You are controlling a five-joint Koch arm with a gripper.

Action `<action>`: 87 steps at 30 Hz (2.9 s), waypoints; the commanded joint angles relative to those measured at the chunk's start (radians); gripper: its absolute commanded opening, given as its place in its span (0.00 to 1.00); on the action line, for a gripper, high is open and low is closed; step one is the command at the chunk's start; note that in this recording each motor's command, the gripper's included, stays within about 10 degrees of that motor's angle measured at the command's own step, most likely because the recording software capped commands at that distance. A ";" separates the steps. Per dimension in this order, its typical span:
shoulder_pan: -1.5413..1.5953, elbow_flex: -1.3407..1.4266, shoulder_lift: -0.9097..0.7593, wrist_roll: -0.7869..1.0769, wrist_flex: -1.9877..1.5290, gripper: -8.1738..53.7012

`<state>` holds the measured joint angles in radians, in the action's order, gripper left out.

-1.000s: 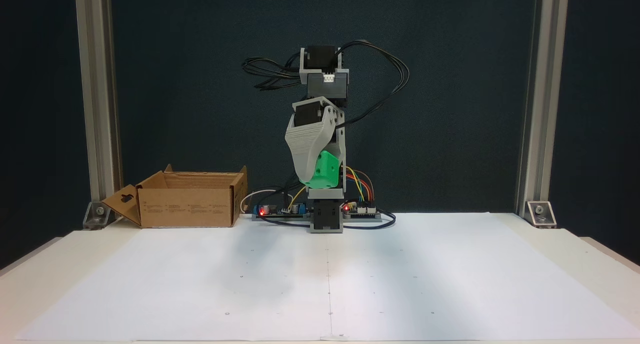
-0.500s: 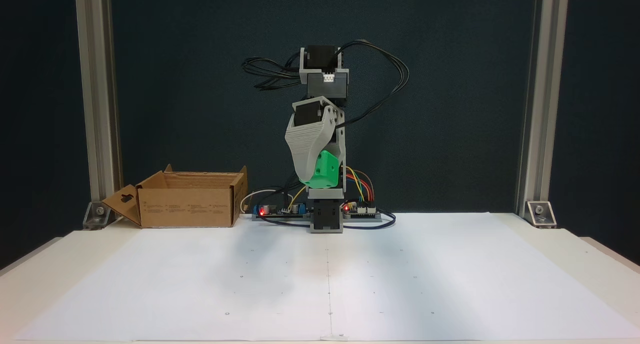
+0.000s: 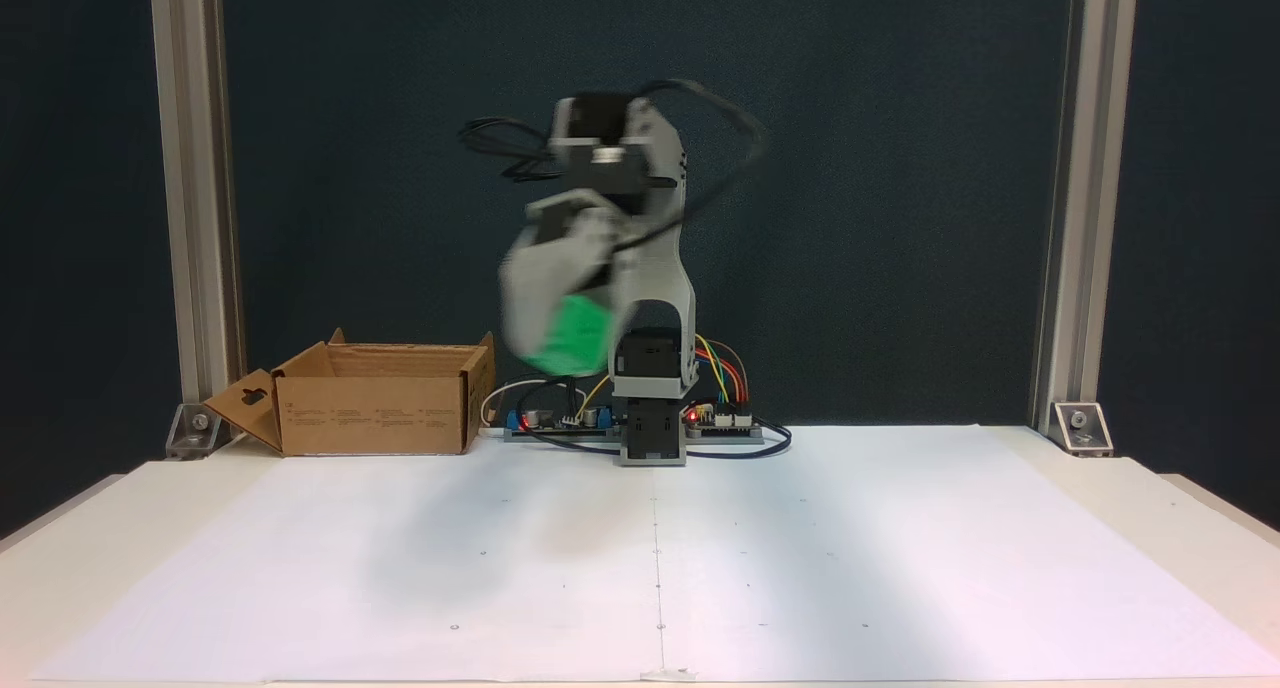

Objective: Grasp a green dice and put it in the bin.

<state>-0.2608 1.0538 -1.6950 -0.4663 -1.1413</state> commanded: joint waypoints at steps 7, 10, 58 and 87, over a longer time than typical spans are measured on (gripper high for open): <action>-0.477 -0.020 0.098 0.114 0.330 0.32; -0.600 -0.020 0.098 0.153 0.327 0.32; -1.545 -0.020 0.011 0.851 -0.028 0.32; -0.839 -0.025 -0.035 0.328 0.459 0.84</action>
<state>-1.1597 1.0615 -1.6981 -0.0644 -0.8069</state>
